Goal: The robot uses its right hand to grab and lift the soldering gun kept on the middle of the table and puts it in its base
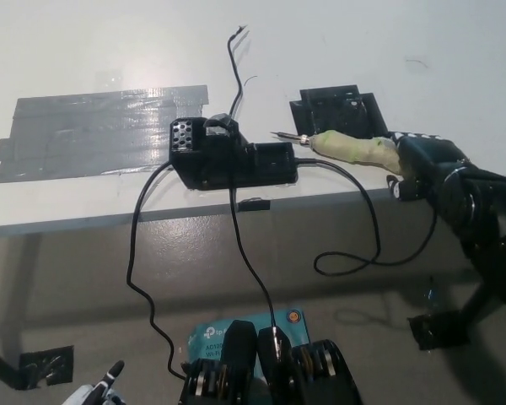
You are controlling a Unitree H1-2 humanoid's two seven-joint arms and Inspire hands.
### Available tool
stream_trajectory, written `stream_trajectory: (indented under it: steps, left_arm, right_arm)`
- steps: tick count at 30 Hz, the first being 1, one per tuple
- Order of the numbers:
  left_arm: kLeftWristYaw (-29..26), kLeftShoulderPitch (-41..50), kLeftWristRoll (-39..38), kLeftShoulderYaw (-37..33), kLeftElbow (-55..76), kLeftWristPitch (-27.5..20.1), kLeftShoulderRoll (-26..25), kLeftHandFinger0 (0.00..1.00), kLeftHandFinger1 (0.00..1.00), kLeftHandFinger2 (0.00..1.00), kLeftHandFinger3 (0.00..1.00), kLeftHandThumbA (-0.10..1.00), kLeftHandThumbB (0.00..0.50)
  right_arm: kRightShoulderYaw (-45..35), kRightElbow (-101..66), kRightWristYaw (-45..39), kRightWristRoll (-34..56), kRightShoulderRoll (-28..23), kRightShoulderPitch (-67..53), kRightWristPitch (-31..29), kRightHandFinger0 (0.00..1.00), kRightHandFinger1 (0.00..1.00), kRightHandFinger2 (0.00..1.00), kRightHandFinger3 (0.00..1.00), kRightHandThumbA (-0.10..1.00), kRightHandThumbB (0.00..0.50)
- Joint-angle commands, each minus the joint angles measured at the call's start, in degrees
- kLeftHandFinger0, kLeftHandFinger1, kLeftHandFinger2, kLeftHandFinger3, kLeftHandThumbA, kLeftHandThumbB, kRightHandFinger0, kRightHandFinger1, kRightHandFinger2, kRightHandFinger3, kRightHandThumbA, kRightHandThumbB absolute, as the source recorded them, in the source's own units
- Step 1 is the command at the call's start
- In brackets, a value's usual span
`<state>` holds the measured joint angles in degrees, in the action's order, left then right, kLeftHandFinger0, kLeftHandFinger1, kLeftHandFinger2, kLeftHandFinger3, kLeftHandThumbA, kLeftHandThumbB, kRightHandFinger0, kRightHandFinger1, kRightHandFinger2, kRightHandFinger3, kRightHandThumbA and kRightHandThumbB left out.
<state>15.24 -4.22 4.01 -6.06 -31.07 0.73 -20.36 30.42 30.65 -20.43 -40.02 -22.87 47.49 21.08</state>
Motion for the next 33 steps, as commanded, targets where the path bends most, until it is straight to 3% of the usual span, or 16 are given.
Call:
stream_trajectory:
  steps: [1,8,13,18,19,20,21,22,23,24,25,27,29,30,31,33]
  left_arm:
    - [1.99,-1.26,-0.55,-0.53,1.09,-1.51,0.00,0.00,0.00,0.17,0.28,1.00,0.500]
    - [2.65,-2.28,0.00,-1.63,0.75,-2.08,0.59,0.00,0.00,0.18,0.33,1.00,0.500]
    - [2.38,-3.03,0.30,-2.28,-0.34,-3.26,1.10,0.00,0.00,0.15,0.30,1.00,0.500]
    - [2.55,-2.64,-0.79,-1.79,1.07,-2.05,1.48,0.00,0.00,0.12,0.26,1.00,0.500]
    - [2.74,-2.54,-1.05,-1.72,1.24,-2.38,1.51,0.00,0.00,0.12,0.25,1.00,0.500]
    - [2.87,-2.77,-1.02,-1.87,0.91,-3.24,1.57,0.00,0.00,0.13,0.26,1.00,0.500]
    - [2.88,-2.95,-0.91,-1.96,0.53,-3.59,1.63,0.00,0.00,0.13,0.26,1.00,0.500]
    - [2.82,-3.04,-0.68,-2.09,0.52,-3.52,1.64,0.00,0.00,0.13,0.26,1.00,0.500]
    - [2.68,-3.09,-0.14,-2.42,0.93,-3.25,1.59,0.00,0.01,0.14,0.27,1.00,0.500]
    - [2.57,-3.01,0.23,-2.69,1.32,-3.14,1.51,0.00,0.01,0.15,0.27,1.00,0.500]
    - [2.54,-3.03,0.32,-2.86,1.46,-2.91,1.58,0.00,0.01,0.15,0.28,1.00,0.500]
    - [2.79,-3.30,0.35,-3.24,1.10,-3.09,1.62,0.00,0.02,0.16,0.27,1.00,0.500]
    - [3.30,-3.76,0.09,-3.44,0.44,-3.08,1.61,0.00,0.04,0.16,0.26,1.00,0.500]
    - [3.43,-3.75,0.06,-3.49,0.65,-2.67,1.59,0.00,0.05,0.16,0.26,1.00,0.500]
    - [3.68,-3.71,-0.05,-3.57,0.87,-2.25,1.62,0.00,0.06,0.15,0.26,1.00,0.500]
    - [3.84,-3.81,-0.07,-3.73,0.95,-2.02,1.70,0.00,0.08,0.15,0.27,1.00,0.500]
  right_arm:
    - [0.15,0.14,-0.79,-1.99,-1.13,2.97,0.67,1.00,1.00,1.00,1.00,0.52,0.262]
    - [1.47,0.28,-2.19,-2.95,0.26,4.59,1.37,1.00,1.00,1.00,1.00,0.58,0.292]
    - [2.13,-0.61,-4.66,-3.21,0.80,5.43,2.84,1.00,1.00,1.00,1.00,0.56,0.287]
    - [1.75,1.51,-3.77,-2.95,0.96,5.42,2.67,1.00,1.00,1.00,1.00,0.54,0.313]
    - [1.62,2.02,-3.75,-2.84,1.06,5.36,2.98,0.96,0.98,1.00,1.00,0.50,0.310]
    - [1.45,1.80,-4.39,-2.68,0.88,5.25,3.69,0.72,0.77,0.94,1.00,0.47,0.298]
    - [1.34,2.13,-4.55,-2.49,0.86,5.18,3.83,0.62,0.68,0.87,1.00,0.45,0.309]
    - [1.45,2.60,-4.61,-2.64,0.85,5.05,4.23,0.37,0.41,0.61,1.00,0.40,0.321]
    - [1.59,2.94,-4.77,-2.93,0.74,4.77,4.89,0.16,0.23,0.49,1.00,0.36,0.312]
    - [1.62,2.97,-4.96,-2.94,0.73,4.55,5.21,0.02,0.12,0.42,1.00,0.33,0.308]
    - [1.68,2.84,-5.06,-3.06,0.60,4.31,5.55,0.00,0.08,0.39,1.00,0.32,0.304]
    - [1.19,3.72,-5.03,-3.45,0.87,3.88,5.85,0.00,0.12,0.51,1.00,0.24,0.304]
    - [-0.06,5.13,-7.05,-5.99,2.07,3.97,5.85,0.00,0.07,0.57,1.00,0.22,0.306]
    - [-0.22,5.22,-7.17,-6.58,2.30,3.88,5.85,0.00,0.02,0.54,1.00,0.21,0.312]
    - [-0.18,4.99,-7.01,-7.10,2.41,3.62,5.85,0.00,0.00,0.43,1.00,0.21,0.322]
    - [-0.31,5.36,-7.20,-8.27,2.77,3.55,5.85,0.00,0.00,0.31,1.00,0.23,0.322]
